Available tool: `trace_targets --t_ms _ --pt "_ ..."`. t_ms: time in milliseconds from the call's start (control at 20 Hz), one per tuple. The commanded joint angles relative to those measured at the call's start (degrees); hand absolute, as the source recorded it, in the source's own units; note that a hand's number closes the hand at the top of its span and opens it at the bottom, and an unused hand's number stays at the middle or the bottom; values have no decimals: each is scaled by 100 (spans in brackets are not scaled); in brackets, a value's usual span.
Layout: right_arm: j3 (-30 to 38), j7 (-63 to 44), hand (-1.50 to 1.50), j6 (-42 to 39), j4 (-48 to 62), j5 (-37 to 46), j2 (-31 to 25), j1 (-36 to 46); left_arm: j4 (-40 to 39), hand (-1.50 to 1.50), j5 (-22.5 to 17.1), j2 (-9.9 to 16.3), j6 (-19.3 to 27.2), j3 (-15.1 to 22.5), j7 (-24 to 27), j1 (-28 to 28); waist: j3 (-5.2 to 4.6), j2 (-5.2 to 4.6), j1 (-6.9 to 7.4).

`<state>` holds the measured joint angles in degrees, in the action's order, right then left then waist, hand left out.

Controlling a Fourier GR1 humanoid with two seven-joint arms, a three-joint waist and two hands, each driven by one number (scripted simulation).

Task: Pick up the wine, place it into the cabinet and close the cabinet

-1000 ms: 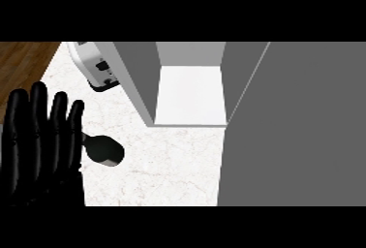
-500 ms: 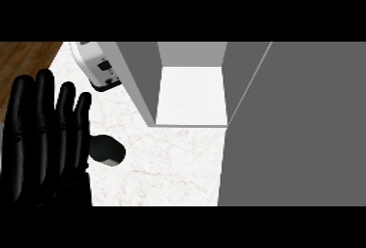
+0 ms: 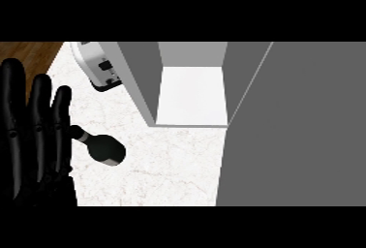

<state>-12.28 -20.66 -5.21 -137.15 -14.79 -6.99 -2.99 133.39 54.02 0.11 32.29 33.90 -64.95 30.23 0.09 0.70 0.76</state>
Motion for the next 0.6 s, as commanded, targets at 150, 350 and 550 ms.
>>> trace_targets --t_ms 150,350,550 --pt "-329 -237 -150 338 -564 431 149 -12 832 -150 603 -11 -561 -148 -1042 501 -5 -12 -47" --pt "-80 -445 -150 446 -310 442 36 416 866 -150 583 -10 -627 -189 -1031 532 -7 -28 -38" --pt "-98 -496 -150 504 -605 446 13 164 781 -150 444 -10 -586 -382 -983 429 -8 -30 -71"
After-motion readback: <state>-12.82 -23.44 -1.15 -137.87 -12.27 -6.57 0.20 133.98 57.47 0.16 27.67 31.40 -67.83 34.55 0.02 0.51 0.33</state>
